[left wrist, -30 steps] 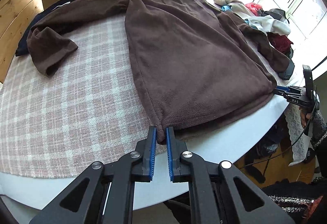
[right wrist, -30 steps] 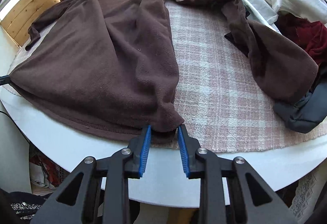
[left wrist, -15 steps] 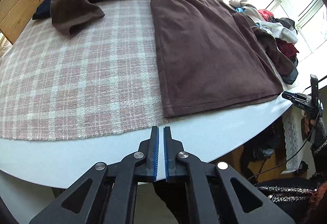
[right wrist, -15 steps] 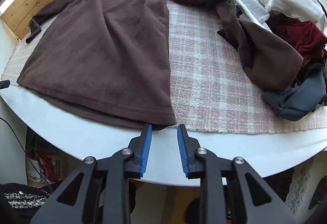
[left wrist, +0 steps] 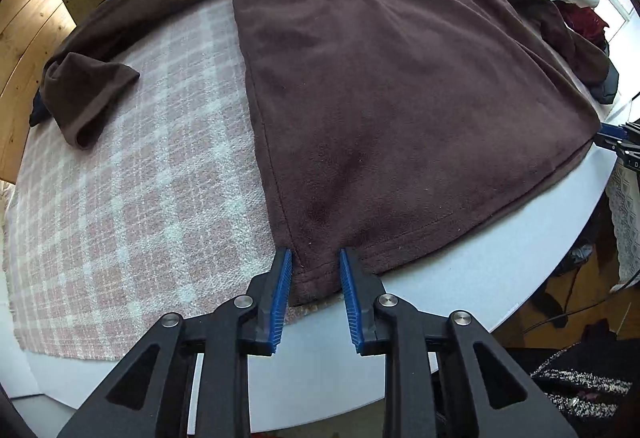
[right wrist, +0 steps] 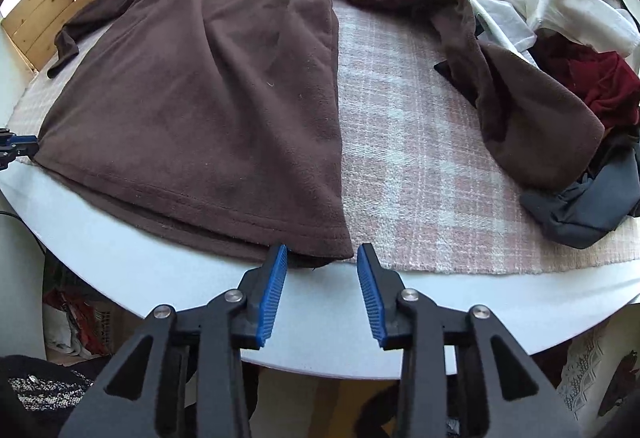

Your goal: Fold clothes

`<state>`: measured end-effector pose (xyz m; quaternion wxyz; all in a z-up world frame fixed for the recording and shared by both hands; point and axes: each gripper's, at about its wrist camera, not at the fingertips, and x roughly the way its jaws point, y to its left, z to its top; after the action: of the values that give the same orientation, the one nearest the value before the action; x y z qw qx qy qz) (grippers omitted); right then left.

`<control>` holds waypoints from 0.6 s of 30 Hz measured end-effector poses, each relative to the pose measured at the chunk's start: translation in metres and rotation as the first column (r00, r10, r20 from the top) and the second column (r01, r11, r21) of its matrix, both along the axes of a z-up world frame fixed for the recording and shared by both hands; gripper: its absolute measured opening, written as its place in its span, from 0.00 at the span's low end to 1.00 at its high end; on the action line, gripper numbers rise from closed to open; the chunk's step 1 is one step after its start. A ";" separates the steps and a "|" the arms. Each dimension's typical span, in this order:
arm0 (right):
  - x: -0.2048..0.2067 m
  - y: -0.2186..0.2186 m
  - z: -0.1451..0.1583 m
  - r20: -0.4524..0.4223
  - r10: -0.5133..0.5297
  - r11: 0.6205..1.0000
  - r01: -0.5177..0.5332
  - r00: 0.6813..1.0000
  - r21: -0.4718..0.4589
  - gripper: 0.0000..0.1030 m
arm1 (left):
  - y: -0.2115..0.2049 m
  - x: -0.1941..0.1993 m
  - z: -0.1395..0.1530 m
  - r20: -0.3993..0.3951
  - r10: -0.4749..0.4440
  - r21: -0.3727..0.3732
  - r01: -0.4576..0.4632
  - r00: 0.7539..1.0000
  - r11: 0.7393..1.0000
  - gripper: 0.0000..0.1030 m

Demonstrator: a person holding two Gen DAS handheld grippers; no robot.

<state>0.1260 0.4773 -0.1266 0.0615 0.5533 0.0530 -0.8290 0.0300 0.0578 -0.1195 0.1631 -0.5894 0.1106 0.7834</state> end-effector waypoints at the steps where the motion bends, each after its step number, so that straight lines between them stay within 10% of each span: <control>1: 0.001 0.002 0.001 -0.004 -0.007 1.000 0.007 1.000 -0.010 0.35 | -0.002 -0.001 0.001 0.001 0.003 0.012 -0.003 1.000 1.000 0.08; 6: 0.003 0.011 0.003 -0.009 -0.027 0.997 0.027 1.000 -0.066 0.35 | -0.034 -0.004 0.021 0.036 0.105 0.203 -0.110 0.994 0.973 0.00; 15: 0.000 -0.001 -0.008 0.009 0.060 0.998 -0.061 0.998 0.026 0.36 | -0.048 0.011 0.034 0.034 0.094 0.246 -0.100 0.995 0.964 0.00; 18: -0.002 -0.001 -0.007 0.005 0.069 0.997 -0.069 0.998 0.032 0.36 | -0.020 0.027 0.037 -0.024 -0.020 0.123 0.023 1.000 0.992 0.05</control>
<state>0.1243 0.4761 -0.1336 0.0815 0.5538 0.0852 -0.8243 0.0572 0.0382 -0.0828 0.2063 -0.5680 0.0699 0.7937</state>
